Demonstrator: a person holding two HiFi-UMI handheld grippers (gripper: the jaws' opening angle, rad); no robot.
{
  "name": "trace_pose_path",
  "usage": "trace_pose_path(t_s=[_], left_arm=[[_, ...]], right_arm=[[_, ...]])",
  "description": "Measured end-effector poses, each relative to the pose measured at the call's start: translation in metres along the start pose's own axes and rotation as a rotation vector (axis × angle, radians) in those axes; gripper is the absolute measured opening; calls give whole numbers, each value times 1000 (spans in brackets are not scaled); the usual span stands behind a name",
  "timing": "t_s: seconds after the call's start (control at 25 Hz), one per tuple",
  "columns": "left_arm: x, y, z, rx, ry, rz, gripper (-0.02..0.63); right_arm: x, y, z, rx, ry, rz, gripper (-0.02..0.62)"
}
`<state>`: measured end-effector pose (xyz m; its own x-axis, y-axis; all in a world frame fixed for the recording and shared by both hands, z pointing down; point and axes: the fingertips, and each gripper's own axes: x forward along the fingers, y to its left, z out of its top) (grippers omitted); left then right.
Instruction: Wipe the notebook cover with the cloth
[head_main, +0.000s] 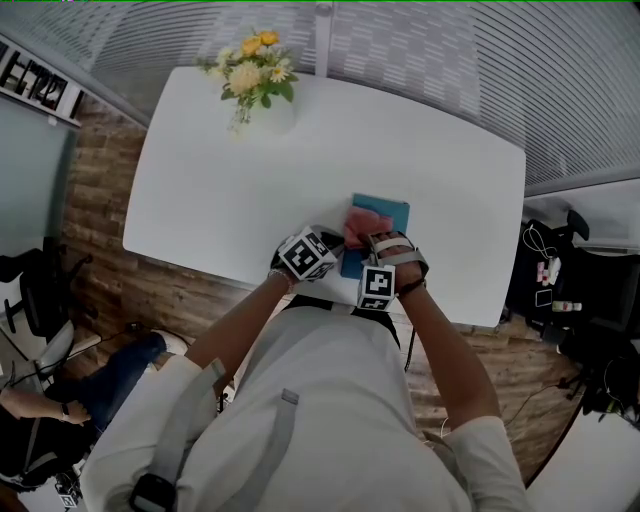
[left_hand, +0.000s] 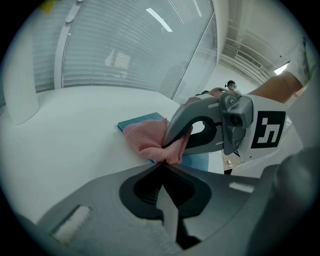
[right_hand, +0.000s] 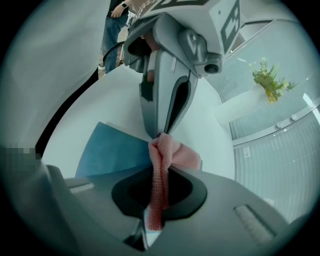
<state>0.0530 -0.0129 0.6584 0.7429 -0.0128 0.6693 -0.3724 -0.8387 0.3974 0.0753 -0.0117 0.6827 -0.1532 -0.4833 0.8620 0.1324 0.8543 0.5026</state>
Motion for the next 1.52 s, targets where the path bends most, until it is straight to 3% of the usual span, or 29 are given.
trace_pose_path(t_s=[0.96,1.52], left_arm=[[-1,2,0,-21,-6,-6,-2],[-5,7,5,-92,-51,-13,-2]], right_arm=[[-14,23,13,-52,-40,28,9],[-20,34,16,-66,-54,47,9]])
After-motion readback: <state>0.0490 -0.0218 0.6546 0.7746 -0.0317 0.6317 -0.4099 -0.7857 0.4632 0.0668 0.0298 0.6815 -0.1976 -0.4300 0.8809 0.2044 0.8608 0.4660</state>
